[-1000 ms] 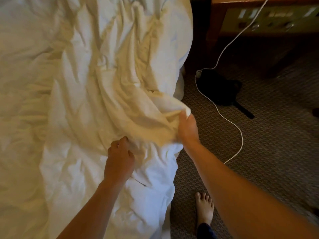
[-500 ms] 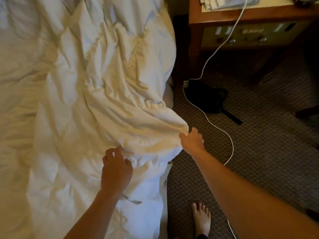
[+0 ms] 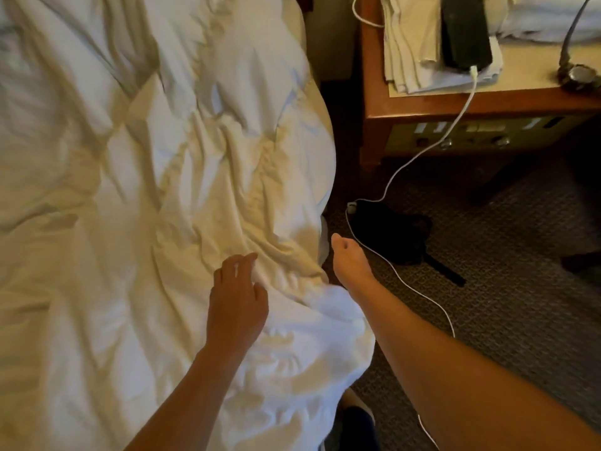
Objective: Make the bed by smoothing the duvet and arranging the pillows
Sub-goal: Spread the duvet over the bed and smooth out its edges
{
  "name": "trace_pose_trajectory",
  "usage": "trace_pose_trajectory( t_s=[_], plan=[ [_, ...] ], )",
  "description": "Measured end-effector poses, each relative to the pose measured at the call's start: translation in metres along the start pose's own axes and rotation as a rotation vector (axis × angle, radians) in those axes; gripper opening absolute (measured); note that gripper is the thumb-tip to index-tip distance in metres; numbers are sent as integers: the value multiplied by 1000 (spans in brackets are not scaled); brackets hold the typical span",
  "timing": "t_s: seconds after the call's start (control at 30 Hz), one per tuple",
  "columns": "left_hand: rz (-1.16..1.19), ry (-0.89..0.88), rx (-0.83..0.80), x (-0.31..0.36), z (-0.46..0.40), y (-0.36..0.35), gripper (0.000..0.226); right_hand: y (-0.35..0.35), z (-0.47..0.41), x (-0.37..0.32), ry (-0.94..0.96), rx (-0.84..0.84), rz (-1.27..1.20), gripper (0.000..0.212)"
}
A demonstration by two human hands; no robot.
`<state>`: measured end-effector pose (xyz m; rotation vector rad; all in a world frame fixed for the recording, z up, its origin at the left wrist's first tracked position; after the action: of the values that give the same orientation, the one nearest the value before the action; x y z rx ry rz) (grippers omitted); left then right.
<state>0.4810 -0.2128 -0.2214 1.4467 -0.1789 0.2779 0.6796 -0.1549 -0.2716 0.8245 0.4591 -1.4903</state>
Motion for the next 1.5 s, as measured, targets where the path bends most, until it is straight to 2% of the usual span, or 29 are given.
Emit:
trace_pose_trajectory(
  t_s=[0.13, 0.2, 0.23, 0.3, 0.33, 0.47, 0.53, 0.57, 0.67, 0.73, 0.87, 0.97, 1.07, 1.2, 1.37, 1.5],
  plan=[
    [-43, -68, 6, -12, -57, -2, 54, -38, -37, -11, -193, -75, -26, 68],
    [-39, -94, -3, -16, -76, -3, 56, -55, -49, -9, -314, -118, -159, 79],
    [-35, -109, -4, -17, -83, -5, 57, -61, -53, -8, -346, -138, -214, 80],
    [-22, -110, -14, -19, -95, -8, 57, -66, -60, -14, -306, -131, -229, 67],
    [-10, -101, -17, -19, -98, -10, 56, -64, -66, -19, -234, -53, -243, 57],
    [33, -73, -17, -15, -107, -11, 56, -36, -91, -58, 104, 443, -355, 35],
    [52, -55, -34, -14, -115, -9, 56, -28, -105, -66, 137, 457, -246, 33],
    [53, -54, -44, -14, -118, -8, 55, -27, -114, -60, 51, 402, -128, 35],
    [45, -83, -103, -14, -127, -2, 49, -27, -129, -40, -428, 238, 289, 59],
    [62, -80, -159, -16, -135, 3, 42, -30, -125, -46, -490, 192, 358, 66],
    [106, -48, -207, -8, -164, 21, 35, -34, -123, -78, -233, 96, 137, 62],
    [124, -93, -154, 7, -203, 45, 33, -33, -136, -121, -86, 110, 15, 55],
    [122, -147, -84, 30, -257, 73, 34, -33, -161, -173, 73, 159, -16, 47],
    [57, -280, 59, 62, -350, 103, 39, -43, -207, -237, 276, 141, -58, 40],
    [-103, -408, 102, 89, -462, 123, 35, -57, -276, -291, 334, 161, -38, 38],
    [-338, -445, -32, 98, -528, 130, 48, -66, -314, -308, 415, 23, 4, 31]
  ],
)
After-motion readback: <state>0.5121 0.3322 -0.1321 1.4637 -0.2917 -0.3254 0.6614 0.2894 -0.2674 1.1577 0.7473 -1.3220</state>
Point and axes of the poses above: each hand's wrist, its own z-axis away from the middle knuckle, its own y-axis out of the back of the hand, x = y × z, the point moved 1 cm from there along -z, towards the middle knuckle, and after that the axes turned 7 degrees about -z, right-handed, at the moved point
